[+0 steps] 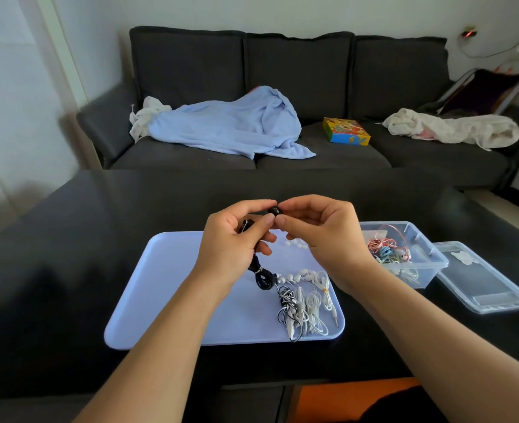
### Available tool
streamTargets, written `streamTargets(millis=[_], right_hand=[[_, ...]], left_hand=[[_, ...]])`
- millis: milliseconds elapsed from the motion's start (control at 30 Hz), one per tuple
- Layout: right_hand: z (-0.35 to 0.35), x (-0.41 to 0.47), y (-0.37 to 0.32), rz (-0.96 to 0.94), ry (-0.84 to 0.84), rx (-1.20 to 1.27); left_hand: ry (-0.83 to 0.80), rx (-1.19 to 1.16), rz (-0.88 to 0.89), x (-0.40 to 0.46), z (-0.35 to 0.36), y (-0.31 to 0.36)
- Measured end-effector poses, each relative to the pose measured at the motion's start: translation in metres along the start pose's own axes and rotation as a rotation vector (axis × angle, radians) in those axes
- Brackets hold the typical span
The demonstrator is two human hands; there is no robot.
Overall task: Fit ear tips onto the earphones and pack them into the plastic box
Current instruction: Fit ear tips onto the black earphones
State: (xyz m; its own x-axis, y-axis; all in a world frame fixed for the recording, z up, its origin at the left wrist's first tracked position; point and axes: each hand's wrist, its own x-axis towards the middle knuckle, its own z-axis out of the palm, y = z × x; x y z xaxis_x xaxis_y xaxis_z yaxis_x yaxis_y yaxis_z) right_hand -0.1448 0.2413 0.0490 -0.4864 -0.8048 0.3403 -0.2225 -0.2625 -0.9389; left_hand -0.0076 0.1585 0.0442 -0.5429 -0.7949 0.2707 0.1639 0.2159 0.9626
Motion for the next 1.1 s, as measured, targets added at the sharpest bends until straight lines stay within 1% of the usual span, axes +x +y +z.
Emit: streamTargets(millis=[167, 367, 500, 667, 767, 933, 1000, 1033, 1100], right_hand=[[0.004, 0.001, 0.002, 0.059, 0.088, 0.038], [-0.004, 0.002, -0.002, 0.080, 0.029, 0.081], [-0.011, 0.002, -0.001, 0.071, 0.013, -0.014], [-0.015, 0.002, 0.006, 0.030, 0.038, -0.135], [-0.020, 0.004, 0.009, 0.053, 0.073, -0.158], [-0.032, 0.002, 0.011, 0.100, 0.080, -0.196], [-0.037, 0.001, 0.009, 0.135, 0.076, -0.167], [-0.040, -0.001, 0.009, 0.185, 0.063, -0.151], [-0.047, -0.005, 0.009, 0.329, -0.053, -0.193]], left_hand=[[0.045, 0.012, 0.023, 0.001, 0.006, -0.004], [0.048, -0.103, -0.077, 0.005, 0.009, -0.007], [0.023, -0.140, -0.132, 0.005, 0.013, -0.010], [-0.054, -0.094, -0.157, 0.004, 0.021, -0.012], [-0.053, -0.120, -0.207, 0.003, 0.029, -0.011], [-0.014, -0.197, -0.267, 0.010, 0.048, -0.013], [-0.001, -0.272, -0.287, 0.011, 0.054, -0.011], [0.020, -0.352, -0.315, 0.010, 0.057, -0.009], [0.086, -0.568, -0.388, 0.012, 0.061, -0.008]])
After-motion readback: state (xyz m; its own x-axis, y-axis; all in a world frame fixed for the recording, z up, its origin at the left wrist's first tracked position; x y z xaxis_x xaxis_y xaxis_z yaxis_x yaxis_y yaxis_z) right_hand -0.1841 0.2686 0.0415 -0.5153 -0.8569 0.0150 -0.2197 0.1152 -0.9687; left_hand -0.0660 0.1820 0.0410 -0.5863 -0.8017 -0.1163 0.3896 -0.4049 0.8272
